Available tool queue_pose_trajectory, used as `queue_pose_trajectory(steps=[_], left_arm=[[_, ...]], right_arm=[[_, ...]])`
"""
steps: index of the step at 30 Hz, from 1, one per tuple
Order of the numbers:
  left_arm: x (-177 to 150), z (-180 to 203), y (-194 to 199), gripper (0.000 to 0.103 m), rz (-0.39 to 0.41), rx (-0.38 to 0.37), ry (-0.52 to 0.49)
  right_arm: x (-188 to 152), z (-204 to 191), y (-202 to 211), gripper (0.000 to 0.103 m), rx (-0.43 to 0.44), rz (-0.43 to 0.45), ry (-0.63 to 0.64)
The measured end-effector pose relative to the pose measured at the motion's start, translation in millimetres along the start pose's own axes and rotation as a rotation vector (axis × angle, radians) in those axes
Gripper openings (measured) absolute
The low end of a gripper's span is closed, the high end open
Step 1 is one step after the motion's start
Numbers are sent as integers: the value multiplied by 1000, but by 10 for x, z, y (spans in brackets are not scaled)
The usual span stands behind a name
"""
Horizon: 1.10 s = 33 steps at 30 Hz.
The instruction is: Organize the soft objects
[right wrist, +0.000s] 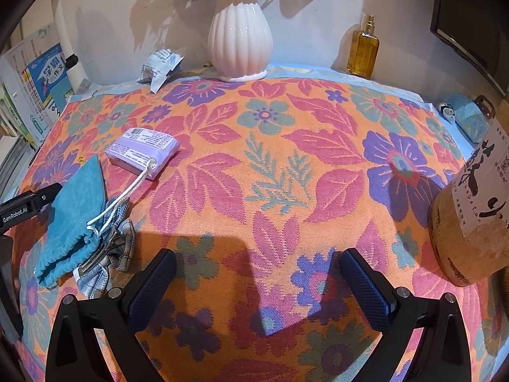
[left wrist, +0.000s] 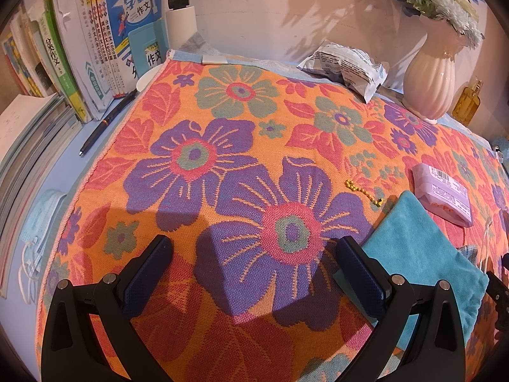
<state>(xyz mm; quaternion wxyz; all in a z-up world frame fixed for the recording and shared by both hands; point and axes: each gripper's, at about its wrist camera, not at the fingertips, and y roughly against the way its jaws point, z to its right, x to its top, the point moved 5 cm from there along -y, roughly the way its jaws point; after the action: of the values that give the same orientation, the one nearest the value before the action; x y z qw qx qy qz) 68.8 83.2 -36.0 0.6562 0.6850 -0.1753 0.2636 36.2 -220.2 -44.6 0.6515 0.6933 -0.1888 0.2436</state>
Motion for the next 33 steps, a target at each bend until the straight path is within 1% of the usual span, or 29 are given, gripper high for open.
queue_pose_trajectory(steps=[7, 11, 13, 14, 16, 18, 19, 21, 24, 26, 29, 31, 32, 33], left_arm=[[0, -19, 7, 103, -5, -2, 7], [-47, -3, 35, 103, -23, -4, 6], [-105, 26, 86, 103, -24, 5, -8], [-131, 28, 119, 102, -24, -4, -6], [-186, 68, 206, 102, -27, -59, -10], [-248, 121, 386, 102, 5, -160, -36], [-267, 135, 450, 102, 20, -176, -49], [-331, 216, 627, 102, 47, -221, -109], [-449, 382, 830, 102, 68, -300, -191], [-521, 502, 904, 102, 69, -331, -225], [-612, 664, 964, 102, 77, -353, -259], [-627, 729, 931, 102, 76, -365, -277], [-643, 783, 910, 102, 62, -373, -292], [-668, 866, 896, 102, 41, -389, -315]], right_arm=[[9, -16, -1, 103, 19, 6, 8], [10, -11, 6, 103, 20, 11, 9], [15, 1, 37, 103, 18, 28, 3], [19, 8, 73, 103, 19, 47, -2], [21, 4, 154, 103, 26, 87, -3], [25, -16, 233, 103, 53, 117, 4], [26, -26, 263, 103, 69, 127, 7], [39, -48, 309, 103, 118, 127, 19], [112, -91, 395, 103, 155, 114, 46], [231, -134, 525, 103, 161, 131, 85], [336, -177, 629, 103, 171, 132, 126], [335, -214, 649, 103, 228, 113, 131], [317, -233, 650, 103, 239, 111, 134], [303, -237, 649, 103, 228, 118, 137]])
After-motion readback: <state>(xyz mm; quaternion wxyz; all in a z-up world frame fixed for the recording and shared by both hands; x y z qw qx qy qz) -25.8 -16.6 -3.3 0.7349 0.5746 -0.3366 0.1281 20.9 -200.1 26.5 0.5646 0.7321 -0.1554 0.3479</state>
